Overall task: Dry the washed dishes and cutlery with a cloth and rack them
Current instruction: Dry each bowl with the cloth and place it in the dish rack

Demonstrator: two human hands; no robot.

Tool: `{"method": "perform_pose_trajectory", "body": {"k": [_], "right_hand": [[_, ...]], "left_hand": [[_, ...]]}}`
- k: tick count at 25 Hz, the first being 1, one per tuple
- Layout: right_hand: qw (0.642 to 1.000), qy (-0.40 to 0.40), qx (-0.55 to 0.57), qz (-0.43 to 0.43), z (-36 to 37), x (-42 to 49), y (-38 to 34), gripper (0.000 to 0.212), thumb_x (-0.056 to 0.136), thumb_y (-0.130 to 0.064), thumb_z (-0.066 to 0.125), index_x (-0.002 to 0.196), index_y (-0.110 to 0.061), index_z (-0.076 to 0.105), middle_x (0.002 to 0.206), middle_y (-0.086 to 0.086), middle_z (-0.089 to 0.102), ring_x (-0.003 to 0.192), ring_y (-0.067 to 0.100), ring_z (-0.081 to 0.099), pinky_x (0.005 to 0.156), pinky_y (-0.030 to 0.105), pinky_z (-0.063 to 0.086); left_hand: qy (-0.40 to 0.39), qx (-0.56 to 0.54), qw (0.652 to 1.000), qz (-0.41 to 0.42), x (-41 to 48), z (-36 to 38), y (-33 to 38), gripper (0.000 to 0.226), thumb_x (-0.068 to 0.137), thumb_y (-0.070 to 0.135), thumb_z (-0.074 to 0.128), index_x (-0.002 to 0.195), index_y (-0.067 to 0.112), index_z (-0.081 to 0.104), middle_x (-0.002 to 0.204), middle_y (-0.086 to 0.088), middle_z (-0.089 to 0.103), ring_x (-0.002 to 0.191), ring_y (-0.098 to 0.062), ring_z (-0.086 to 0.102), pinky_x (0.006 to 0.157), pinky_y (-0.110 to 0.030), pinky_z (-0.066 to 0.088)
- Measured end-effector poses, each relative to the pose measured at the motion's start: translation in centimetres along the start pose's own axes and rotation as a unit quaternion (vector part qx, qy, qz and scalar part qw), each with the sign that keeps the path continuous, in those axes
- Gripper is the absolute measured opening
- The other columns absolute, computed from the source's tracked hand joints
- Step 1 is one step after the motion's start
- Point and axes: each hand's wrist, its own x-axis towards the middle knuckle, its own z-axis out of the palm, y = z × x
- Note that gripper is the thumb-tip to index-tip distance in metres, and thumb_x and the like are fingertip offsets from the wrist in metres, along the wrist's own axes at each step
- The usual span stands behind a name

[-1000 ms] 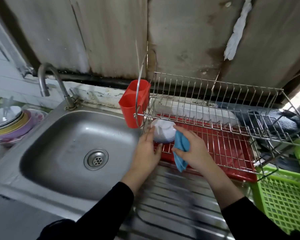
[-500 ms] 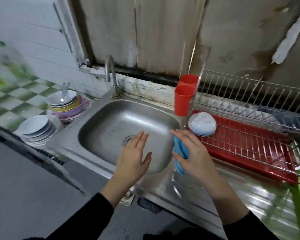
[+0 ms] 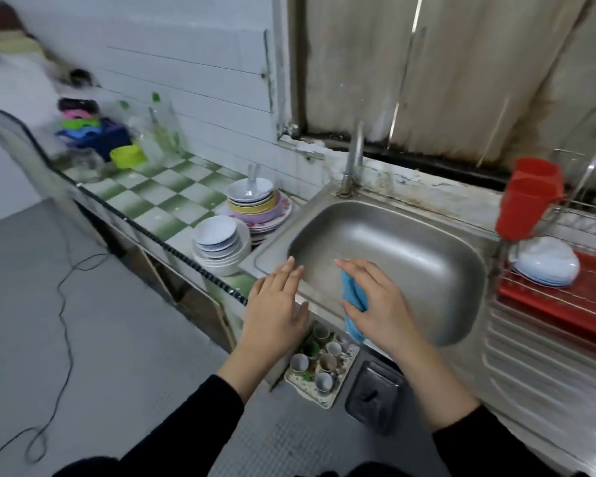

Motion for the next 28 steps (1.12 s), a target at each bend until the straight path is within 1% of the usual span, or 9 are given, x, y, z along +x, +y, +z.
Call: {"method": "perform_pose_trajectory", "body": {"k": [2,4,8,11,13,16,20,24,28], "right_hand": [[1.000,-0.017,-0.004,0.000,1.9,1.5,-1.6,0.069,0.084,-0.015,0.071,0.143,-0.035,0.041,0.138,-0.012,0.043,0.126,0.006,0.041,0.100,0.017,0.029],[0.999,-0.035,-0.001,-0.006,3.8,3.1,-2.8,0.068,0.085,-0.015,0.070,0.143,-0.035,0.041,0.138,-0.014,0.042,0.126,0.005,0.041,0.100,0.019,0.034],[0.998,-0.065,0.006,-0.024,6.8,6.8,-4.0,0.065,0.086,-0.015,0.068,0.142,-0.035,0.042,0.140,-0.015,0.041,0.121,0.006,0.044,0.096,0.026,0.043],[0.995,-0.089,0.020,-0.031,8.8,10.1,-3.8,0.065,0.085,-0.013,0.070,0.142,-0.033,0.043,0.137,-0.013,0.043,0.121,0.009,0.047,0.094,0.023,0.042],[0.993,-0.111,0.035,-0.028,9.9,12.8,-3.4,0.066,0.085,-0.012,0.070,0.142,-0.032,0.043,0.134,-0.012,0.045,0.122,0.009,0.047,0.099,0.024,0.042],[0.989,-0.141,0.032,-0.030,11.2,17.4,-2.8,0.069,0.084,-0.011,0.068,0.143,-0.032,0.041,0.135,-0.010,0.045,0.123,0.013,0.047,0.100,0.037,0.046],[0.984,-0.172,-0.025,-0.040,12.1,23.4,-2.6,0.071,0.085,-0.016,0.066,0.147,-0.033,0.035,0.138,-0.009,0.044,0.121,0.016,0.048,0.097,0.035,0.046],[0.977,-0.207,-0.033,-0.048,13.9,27.8,-2.7,0.073,0.086,-0.015,0.067,0.147,-0.034,0.032,0.141,-0.009,0.042,0.124,0.017,0.047,0.099,0.035,0.046],[0.969,-0.238,-0.047,-0.048,15.8,30.7,-3.0,0.076,0.086,-0.015,0.068,0.148,-0.035,0.030,0.143,-0.008,0.041,0.125,0.017,0.047,0.096,0.033,0.045]], "left_hand": [[-0.009,0.011,1.000,-0.023,-0.2,-0.3,-2.7,0.064,0.086,0.026,0.063,0.145,0.012,0.041,0.153,-0.007,0.036,0.140,-0.024,0.037,0.112,-0.040,0.028],[-0.009,0.010,0.998,-0.056,-0.2,-0.3,-5.3,0.064,0.090,0.029,0.059,0.148,0.015,0.035,0.156,-0.003,0.030,0.144,-0.019,0.028,0.115,-0.037,0.020],[-0.002,0.018,0.993,-0.113,1.2,0.4,-9.3,0.063,0.092,0.036,0.054,0.149,0.020,0.032,0.158,0.001,0.026,0.146,-0.015,0.023,0.117,-0.037,0.015],[-0.015,0.027,0.989,-0.144,3.0,1.1,-11.9,0.065,0.093,0.039,0.051,0.151,0.021,0.028,0.159,0.002,0.024,0.146,-0.013,0.020,0.118,-0.035,0.012],[-0.020,0.034,0.986,-0.161,4.7,1.7,-13.8,0.067,0.092,0.041,0.051,0.151,0.021,0.026,0.159,0.003,0.022,0.146,-0.013,0.019,0.118,-0.035,0.011],[-0.023,0.027,0.981,-0.191,7.5,2.5,-16.5,0.069,0.092,0.042,0.053,0.151,0.020,0.026,0.160,0.001,0.022,0.146,-0.015,0.021,0.117,-0.035,0.012],[-0.026,0.007,0.975,-0.221,11.5,3.5,-19.2,0.075,0.089,0.043,0.059,0.151,0.019,0.026,0.160,0.000,0.021,0.146,-0.016,0.021,0.117,-0.034,0.014],[-0.027,-0.019,0.967,-0.251,14.4,4.1,-21.8,0.083,0.082,0.044,0.067,0.150,0.014,0.028,0.158,-0.003,0.026,0.145,-0.018,0.023,0.117,-0.035,0.019],[-0.052,-0.047,0.963,-0.259,16.2,4.2,-24.2,0.091,0.077,0.046,0.073,0.149,0.013,0.028,0.159,-0.006,0.023,0.146,-0.020,0.020,0.117,-0.031,0.017]]}}
